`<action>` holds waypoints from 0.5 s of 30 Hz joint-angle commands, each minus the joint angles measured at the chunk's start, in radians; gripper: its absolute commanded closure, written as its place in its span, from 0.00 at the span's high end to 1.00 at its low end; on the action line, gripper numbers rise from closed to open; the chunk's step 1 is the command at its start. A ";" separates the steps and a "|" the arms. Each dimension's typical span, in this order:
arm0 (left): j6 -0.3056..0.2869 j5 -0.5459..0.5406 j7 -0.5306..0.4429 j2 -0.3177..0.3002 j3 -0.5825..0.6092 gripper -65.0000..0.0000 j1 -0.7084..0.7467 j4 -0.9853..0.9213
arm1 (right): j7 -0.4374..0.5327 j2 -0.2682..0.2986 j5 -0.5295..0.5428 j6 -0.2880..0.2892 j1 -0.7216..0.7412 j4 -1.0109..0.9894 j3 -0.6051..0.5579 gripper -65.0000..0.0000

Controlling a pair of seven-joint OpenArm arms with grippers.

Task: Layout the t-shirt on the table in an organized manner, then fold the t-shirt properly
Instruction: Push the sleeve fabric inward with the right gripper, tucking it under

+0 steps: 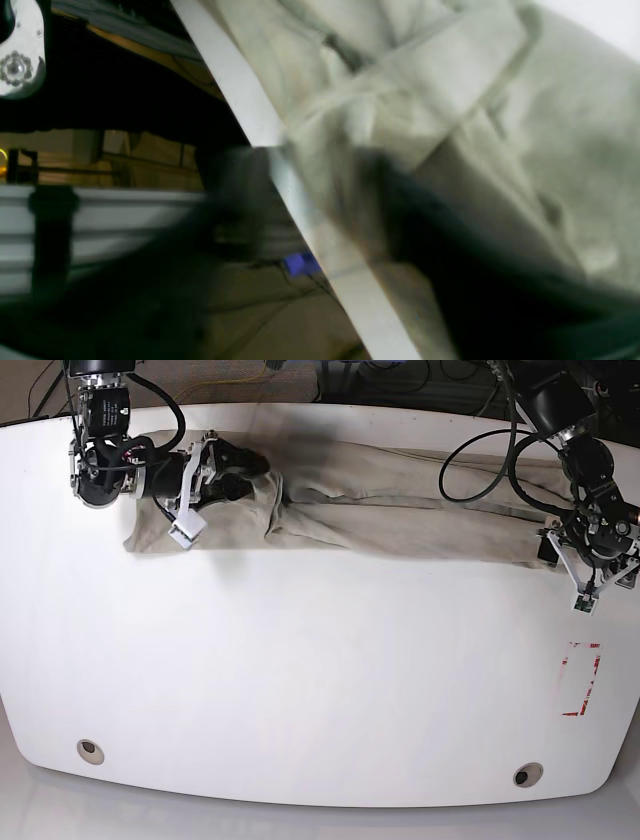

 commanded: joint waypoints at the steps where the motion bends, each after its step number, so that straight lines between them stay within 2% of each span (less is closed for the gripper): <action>1: 0.003 0.000 -0.015 -0.012 -0.001 0.84 -0.016 0.019 | 0.009 0.015 0.032 0.001 0.007 0.018 0.006 0.74; 2: 0.003 0.000 -0.015 -0.012 -0.001 0.84 -0.016 0.018 | 0.009 0.015 0.036 0.001 0.007 0.023 0.006 0.79; 4: 0.003 0.000 -0.015 -0.012 -0.001 0.84 -0.016 0.018 | 0.009 0.017 0.052 0.001 0.007 0.032 0.007 0.80; 15: 0.003 0.000 -0.015 -0.012 -0.001 0.84 -0.016 0.022 | 0.017 0.014 0.070 0.001 0.020 0.026 0.016 0.67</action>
